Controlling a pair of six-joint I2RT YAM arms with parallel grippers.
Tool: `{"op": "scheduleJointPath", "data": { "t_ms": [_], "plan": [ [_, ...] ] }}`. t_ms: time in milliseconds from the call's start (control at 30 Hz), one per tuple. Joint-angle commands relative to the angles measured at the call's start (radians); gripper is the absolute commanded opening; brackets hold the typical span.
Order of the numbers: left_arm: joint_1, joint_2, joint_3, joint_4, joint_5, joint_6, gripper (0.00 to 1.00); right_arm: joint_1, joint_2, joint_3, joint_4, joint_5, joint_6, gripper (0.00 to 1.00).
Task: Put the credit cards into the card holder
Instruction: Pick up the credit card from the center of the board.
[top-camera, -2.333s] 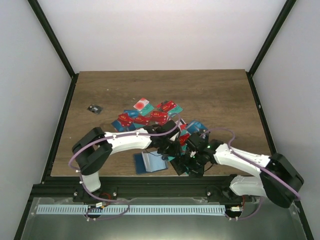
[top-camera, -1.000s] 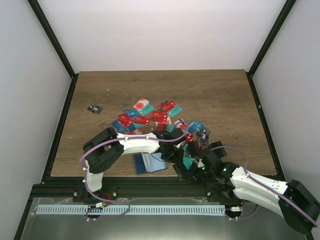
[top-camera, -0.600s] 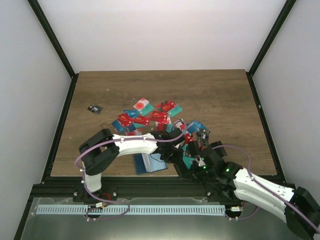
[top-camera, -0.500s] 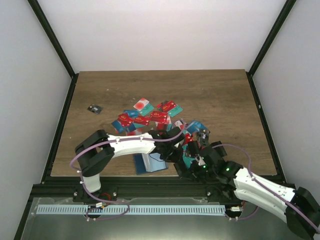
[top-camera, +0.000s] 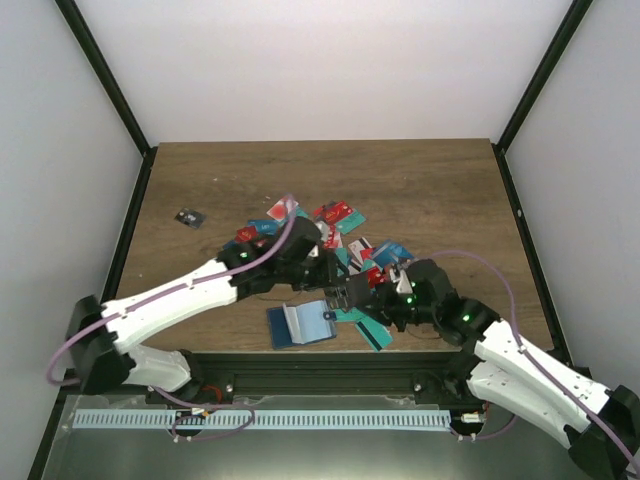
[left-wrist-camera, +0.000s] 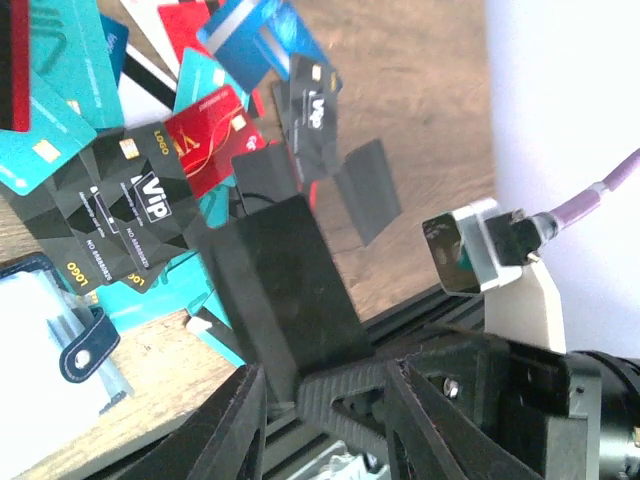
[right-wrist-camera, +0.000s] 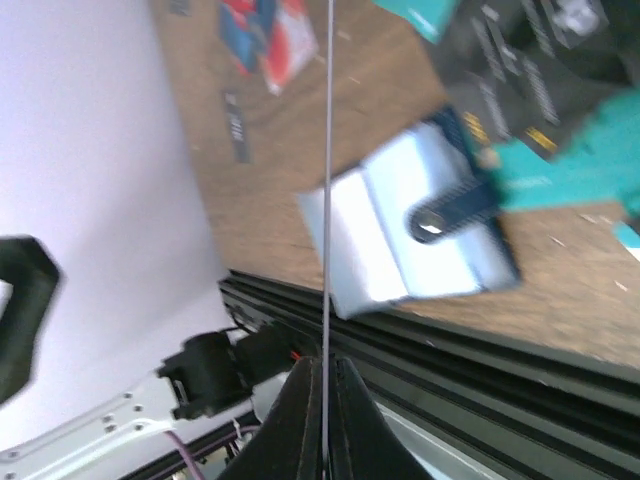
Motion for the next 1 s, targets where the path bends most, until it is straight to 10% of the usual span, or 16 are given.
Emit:
{"op": "scheduleJointPath", "data": {
  "t_ms": [0,367,967],
  "plan": [
    [0.022,-0.149,-0.073,0.043,-0.037,-0.122,0.36,-0.018,-0.021,0.101,0.084,0.078,-0.047,0.01],
    [0.06,-0.397,-0.233,0.313,-0.01,-0.266,0.53,-0.026,-0.063,0.12,0.508,0.052,-0.002,0.01],
    [0.061,-0.377,-0.259,0.516,0.003,-0.24,0.35,-0.025,0.02,0.105,0.797,-0.154,0.065,0.01]
  ]
}}
